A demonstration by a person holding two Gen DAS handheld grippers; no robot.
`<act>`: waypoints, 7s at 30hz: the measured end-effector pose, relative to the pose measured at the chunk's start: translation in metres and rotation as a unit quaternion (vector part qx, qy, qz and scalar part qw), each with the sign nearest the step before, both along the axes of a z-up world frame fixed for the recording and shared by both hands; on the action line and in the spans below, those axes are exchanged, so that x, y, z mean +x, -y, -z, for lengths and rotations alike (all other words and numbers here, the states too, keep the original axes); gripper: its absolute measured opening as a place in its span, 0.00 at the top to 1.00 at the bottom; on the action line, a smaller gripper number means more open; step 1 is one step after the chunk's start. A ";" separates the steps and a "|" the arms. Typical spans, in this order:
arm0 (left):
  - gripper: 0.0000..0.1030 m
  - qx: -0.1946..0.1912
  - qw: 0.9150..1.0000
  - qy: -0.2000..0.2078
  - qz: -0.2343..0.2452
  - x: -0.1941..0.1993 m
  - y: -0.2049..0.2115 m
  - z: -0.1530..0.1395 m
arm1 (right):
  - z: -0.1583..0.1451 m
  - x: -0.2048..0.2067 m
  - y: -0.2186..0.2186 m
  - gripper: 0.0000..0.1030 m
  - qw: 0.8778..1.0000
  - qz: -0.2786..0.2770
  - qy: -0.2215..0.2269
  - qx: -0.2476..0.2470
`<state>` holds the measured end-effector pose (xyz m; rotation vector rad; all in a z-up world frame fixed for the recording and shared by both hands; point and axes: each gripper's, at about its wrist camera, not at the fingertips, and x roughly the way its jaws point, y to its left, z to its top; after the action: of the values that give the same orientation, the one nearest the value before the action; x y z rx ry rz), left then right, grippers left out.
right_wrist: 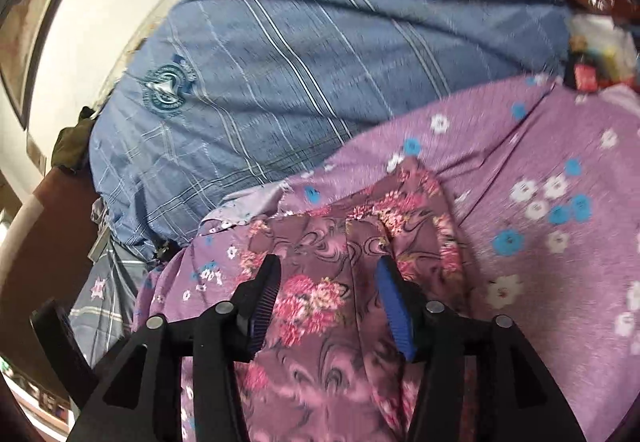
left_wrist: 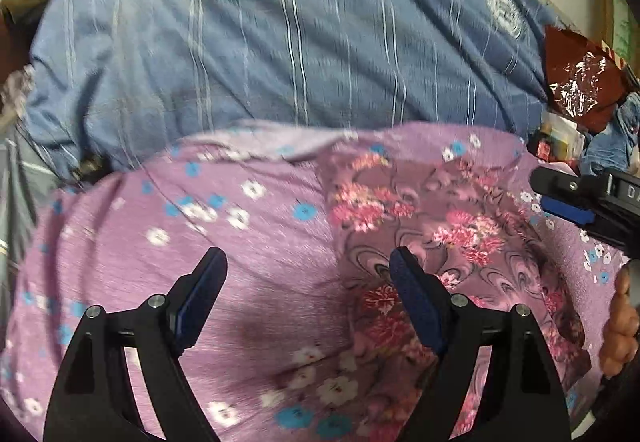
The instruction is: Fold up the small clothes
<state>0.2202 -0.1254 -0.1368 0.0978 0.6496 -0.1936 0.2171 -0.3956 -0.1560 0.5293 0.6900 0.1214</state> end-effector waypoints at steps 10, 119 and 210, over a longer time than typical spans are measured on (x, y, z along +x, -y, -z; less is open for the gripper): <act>0.17 0.047 0.998 0.044 -0.019 -0.022 -0.027 -0.021 | -0.027 -0.027 -0.040 0.39 0.997 -0.043 0.011 -0.066; 0.17 0.017 0.999 -0.030 0.037 0.006 0.009 0.019 | -0.012 -0.018 -0.052 0.37 0.943 0.029 -0.028 -0.330; 0.34 -0.165 0.945 -0.201 0.200 0.048 0.000 0.049 | 0.045 -0.007 0.040 0.32 0.990 -0.022 -0.114 -0.082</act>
<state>0.2683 -0.1252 -0.1856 -0.1399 0.9922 -0.7266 0.2098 -0.4358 -0.2006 0.3723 0.9273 0.0438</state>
